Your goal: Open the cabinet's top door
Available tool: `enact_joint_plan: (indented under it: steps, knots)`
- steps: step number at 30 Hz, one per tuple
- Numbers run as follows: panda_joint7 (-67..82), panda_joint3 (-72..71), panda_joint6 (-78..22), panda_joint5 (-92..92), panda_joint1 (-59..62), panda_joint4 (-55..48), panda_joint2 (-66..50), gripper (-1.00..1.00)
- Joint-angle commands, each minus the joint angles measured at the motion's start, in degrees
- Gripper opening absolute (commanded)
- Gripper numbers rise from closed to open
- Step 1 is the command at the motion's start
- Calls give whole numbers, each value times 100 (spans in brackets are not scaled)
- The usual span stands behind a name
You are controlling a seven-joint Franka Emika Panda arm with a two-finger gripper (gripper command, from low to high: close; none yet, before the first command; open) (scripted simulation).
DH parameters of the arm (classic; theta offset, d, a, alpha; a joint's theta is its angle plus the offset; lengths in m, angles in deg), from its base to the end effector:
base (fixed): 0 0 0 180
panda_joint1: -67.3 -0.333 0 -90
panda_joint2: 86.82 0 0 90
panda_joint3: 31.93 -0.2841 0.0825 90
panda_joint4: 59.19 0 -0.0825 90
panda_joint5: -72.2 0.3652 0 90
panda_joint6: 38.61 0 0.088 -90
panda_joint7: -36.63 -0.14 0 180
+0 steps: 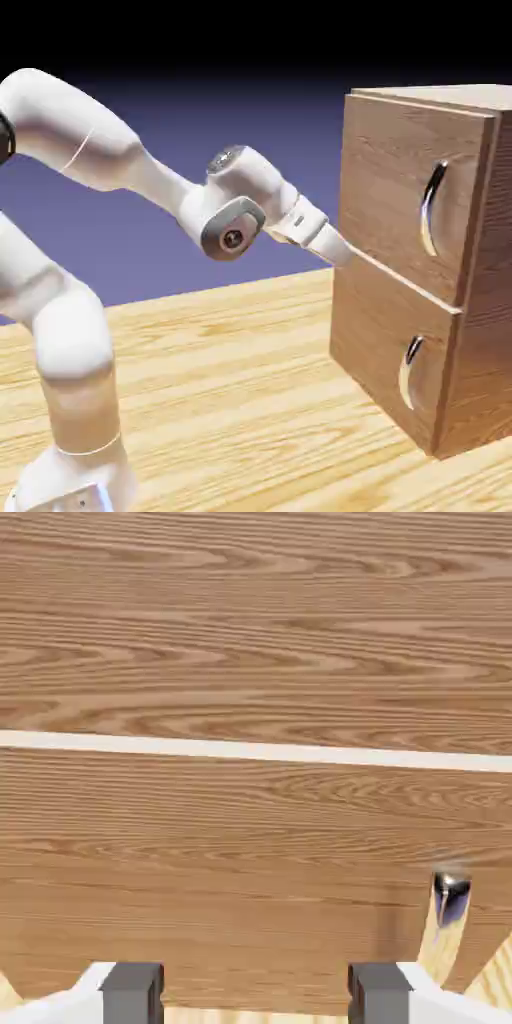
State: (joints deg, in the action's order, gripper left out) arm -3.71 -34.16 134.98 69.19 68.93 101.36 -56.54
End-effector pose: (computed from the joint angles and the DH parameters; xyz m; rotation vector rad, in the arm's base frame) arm 0.4200 0.0074 0.4050 -2.5954 0.8619 -1.0390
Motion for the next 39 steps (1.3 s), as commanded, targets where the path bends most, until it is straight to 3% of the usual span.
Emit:
enact_joint_plan:
  steps: [1, 39]
  knots:
    - [176, -185, -35, -250, 193, -37, -197, 0]
    - [6867, -7200, -1351, -9718, 7505, -1460, -7690, 0]
